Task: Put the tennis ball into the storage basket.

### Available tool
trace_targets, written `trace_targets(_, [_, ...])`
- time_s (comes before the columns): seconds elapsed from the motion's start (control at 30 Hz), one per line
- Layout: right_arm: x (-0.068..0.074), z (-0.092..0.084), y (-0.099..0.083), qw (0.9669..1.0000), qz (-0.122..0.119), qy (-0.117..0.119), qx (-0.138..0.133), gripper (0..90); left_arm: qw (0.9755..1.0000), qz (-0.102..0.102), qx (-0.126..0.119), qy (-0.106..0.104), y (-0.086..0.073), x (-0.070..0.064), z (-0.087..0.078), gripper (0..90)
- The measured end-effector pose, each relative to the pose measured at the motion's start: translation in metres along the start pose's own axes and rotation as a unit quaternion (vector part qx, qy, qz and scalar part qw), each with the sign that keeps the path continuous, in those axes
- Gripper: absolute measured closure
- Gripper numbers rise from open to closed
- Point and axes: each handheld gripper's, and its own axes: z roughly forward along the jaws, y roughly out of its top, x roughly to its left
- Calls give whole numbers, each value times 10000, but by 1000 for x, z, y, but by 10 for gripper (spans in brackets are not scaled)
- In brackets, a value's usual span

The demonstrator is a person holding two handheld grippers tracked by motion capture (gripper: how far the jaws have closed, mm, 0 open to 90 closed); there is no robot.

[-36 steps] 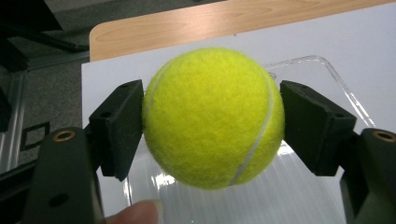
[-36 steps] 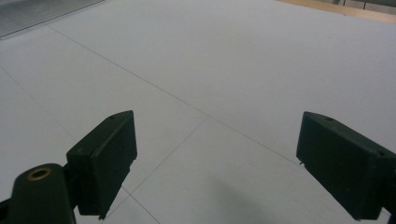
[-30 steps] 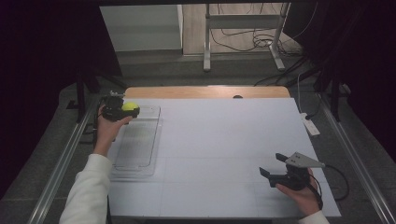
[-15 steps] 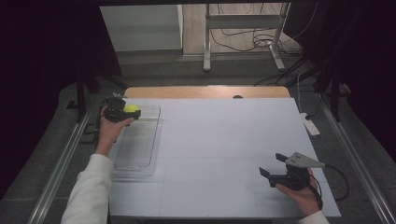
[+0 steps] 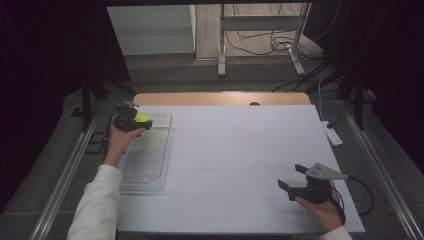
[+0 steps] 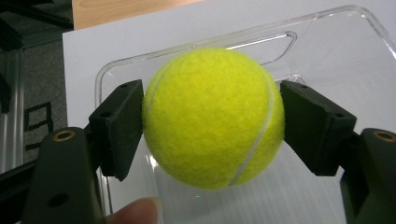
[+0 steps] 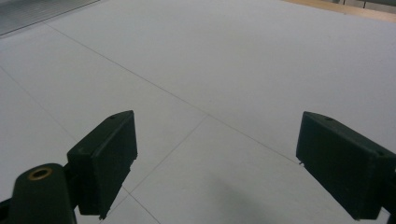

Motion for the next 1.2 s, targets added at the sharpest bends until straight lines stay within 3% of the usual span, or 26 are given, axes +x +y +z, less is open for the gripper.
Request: trace_targets(1.2, [-1, -1, -1, 10000, 18, -4, 1, 130, 9978, 218, 603, 189, -3, -11, 25, 262])
